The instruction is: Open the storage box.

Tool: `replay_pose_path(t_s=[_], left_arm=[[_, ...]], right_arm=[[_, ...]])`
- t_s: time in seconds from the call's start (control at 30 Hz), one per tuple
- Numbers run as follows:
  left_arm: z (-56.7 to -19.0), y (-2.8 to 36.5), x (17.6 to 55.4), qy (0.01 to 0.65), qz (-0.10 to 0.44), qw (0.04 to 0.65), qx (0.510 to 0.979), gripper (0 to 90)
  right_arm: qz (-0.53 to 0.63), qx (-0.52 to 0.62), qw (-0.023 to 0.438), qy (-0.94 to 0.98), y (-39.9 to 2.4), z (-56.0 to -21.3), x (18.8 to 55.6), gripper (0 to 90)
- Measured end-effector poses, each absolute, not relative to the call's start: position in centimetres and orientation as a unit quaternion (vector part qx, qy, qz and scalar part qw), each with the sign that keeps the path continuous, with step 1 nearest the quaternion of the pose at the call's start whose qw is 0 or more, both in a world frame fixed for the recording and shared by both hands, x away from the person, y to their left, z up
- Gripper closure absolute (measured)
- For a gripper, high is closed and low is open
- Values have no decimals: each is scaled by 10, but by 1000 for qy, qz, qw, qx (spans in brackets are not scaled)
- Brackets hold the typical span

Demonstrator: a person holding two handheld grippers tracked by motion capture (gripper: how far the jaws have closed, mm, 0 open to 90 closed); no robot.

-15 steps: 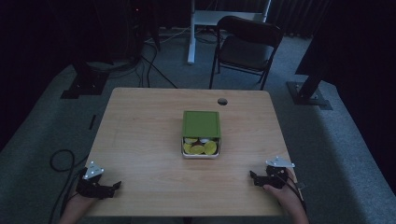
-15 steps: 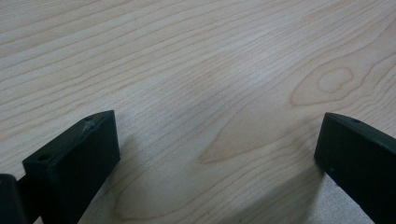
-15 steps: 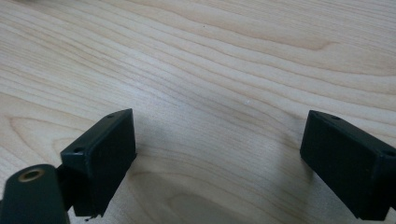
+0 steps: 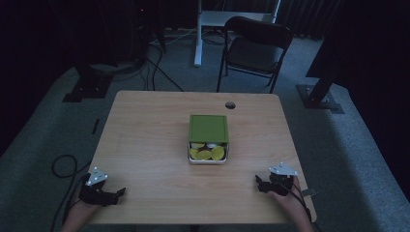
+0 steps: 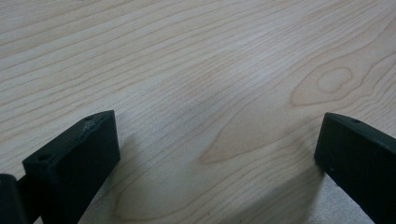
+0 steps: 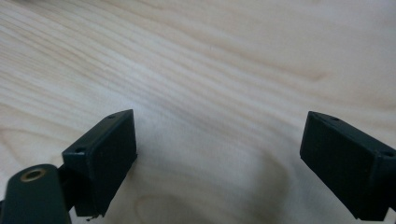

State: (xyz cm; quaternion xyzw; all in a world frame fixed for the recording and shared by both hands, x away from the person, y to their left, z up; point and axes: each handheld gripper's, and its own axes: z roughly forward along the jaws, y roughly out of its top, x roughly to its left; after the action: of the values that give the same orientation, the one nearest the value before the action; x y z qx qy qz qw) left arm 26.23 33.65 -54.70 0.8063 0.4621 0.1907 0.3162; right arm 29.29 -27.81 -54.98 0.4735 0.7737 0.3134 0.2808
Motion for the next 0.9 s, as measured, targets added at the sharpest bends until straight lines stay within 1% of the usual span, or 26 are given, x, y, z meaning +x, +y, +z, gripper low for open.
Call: replay_pose_path(t_s=[0.03, 0.07, 0.1, 0.17, 0.2, 0.33, 0.4, 0.43, 0.47, 0.53, 0.77, 0.9], left_arm=[[-547, 336, 262, 462, 191, 316, 806, 0], [-547, 337, 262, 462, 191, 316, 806, 0], [-547, 337, 262, 462, 191, 316, 806, 0], [-547, 337, 262, 462, 191, 316, 806, 0], [-547, 336, 262, 462, 191, 316, 806, 0], [-547, 336, 262, 462, 191, 316, 806, 0], [-547, 336, 262, 462, 191, 316, 806, 0], [-547, 336, 262, 462, 191, 316, 806, 0], [-547, 337, 262, 462, 191, 316, 806, 0], [-547, 336, 262, 462, 191, 316, 806, 0], [-547, 337, 262, 462, 191, 316, 806, 0], [-547, 337, 262, 462, 191, 316, 806, 0]], right_arm=[[310, 466, 298, 773, -275, -550, 292, 104], [305, 452, 330, 771, -269, -550, 291, 104], [305, 452, 330, 771, -269, -550, 291, 104], [289, 428, 368, 773, -264, -550, 290, 105], [290, 421, 378, 772, -262, -550, 290, 117], [347, 415, 377, 752, -262, -546, 287, 125], [358, 412, 375, 749, -262, -544, 287, 125], [390, 412, 355, 742, -261, -540, 285, 125], [390, 412, 355, 742, -261, -540, 285, 125], [428, 407, 335, 734, -258, -535, 284, 125], [446, 384, 330, 738, -247, -531, 282, 124], [439, 360, 345, 747, -236, -531, 282, 129]])
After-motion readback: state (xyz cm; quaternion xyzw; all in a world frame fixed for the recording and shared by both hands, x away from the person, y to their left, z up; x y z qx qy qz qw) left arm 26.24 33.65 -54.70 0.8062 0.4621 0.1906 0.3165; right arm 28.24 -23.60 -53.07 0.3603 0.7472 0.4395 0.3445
